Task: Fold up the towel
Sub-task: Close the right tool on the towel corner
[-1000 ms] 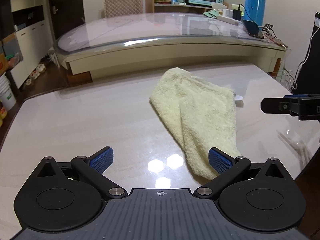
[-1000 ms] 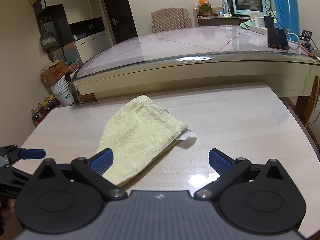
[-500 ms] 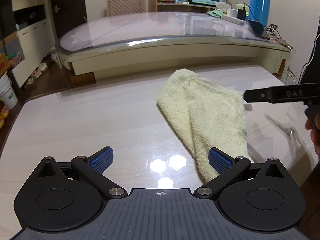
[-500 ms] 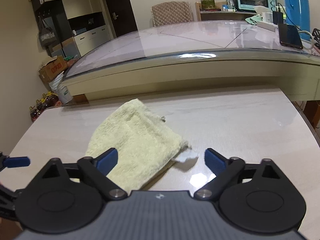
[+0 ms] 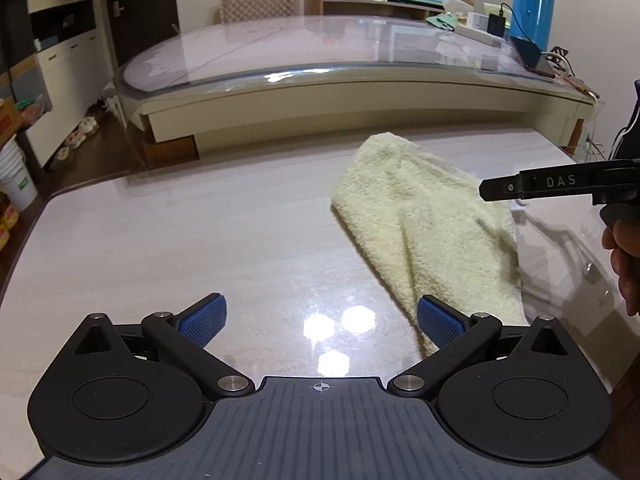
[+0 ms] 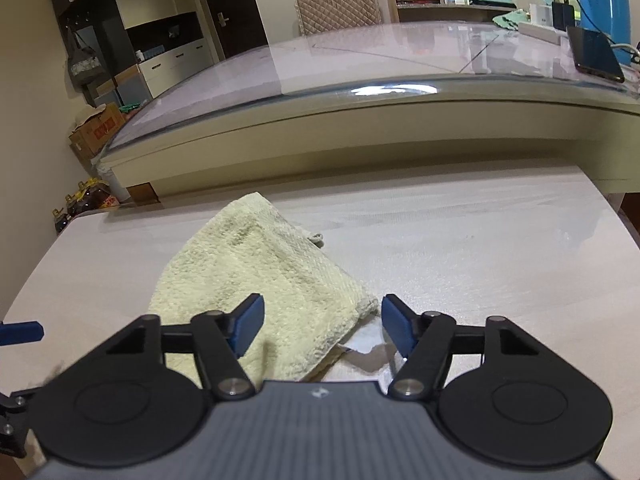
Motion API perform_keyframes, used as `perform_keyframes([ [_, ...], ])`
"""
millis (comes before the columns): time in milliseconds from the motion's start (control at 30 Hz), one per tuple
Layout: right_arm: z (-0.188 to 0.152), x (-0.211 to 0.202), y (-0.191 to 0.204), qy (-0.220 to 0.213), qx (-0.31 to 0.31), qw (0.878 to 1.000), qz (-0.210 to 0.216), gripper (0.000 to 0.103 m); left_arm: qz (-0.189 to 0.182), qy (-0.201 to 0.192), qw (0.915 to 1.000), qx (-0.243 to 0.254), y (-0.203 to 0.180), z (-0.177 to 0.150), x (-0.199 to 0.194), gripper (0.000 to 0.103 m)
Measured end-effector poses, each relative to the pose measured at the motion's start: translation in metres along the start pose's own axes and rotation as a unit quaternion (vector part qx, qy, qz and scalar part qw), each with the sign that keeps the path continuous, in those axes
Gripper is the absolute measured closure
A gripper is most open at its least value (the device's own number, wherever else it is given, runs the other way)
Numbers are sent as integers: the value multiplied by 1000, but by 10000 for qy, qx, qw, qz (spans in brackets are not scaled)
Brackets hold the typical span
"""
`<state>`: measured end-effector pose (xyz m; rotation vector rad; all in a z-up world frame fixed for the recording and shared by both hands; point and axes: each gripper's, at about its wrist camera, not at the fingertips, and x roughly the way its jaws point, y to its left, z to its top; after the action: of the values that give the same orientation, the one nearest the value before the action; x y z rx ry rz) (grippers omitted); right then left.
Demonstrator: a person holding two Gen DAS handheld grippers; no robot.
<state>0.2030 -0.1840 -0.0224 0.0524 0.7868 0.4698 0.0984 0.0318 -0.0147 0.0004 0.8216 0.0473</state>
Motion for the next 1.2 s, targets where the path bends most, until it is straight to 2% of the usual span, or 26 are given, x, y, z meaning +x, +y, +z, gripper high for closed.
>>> perform_keyframes([
  [167,0,4,-1,17,16,10000,-36,41,4,-7,10000,-14,3,1,4,0],
  [300,0,8,-1,31,29,10000,-65,52,2,23,10000,-23,3,0,5,0],
  [467,3,8,0,-19,67,10000,35,54,-17,23,10000,-36,3,-1,6,0],
  [633,3,15,4,72,-14,10000,23,63,-25,9,10000,-54,5,-2,6,0],
  [733,3,19,9,109,-85,9999,3,70,-7,33,10000,-89,7,-3,6,0],
  [800,2,20,11,106,-128,9999,1,86,1,49,9999,-109,7,-4,6,0],
  [900,1,21,14,83,-135,9999,65,93,15,48,9999,-130,8,-5,6,0],
  [1200,10,-3,26,-310,-167,9990,268,94,85,-80,9998,-159,18,-7,-3,0],
])
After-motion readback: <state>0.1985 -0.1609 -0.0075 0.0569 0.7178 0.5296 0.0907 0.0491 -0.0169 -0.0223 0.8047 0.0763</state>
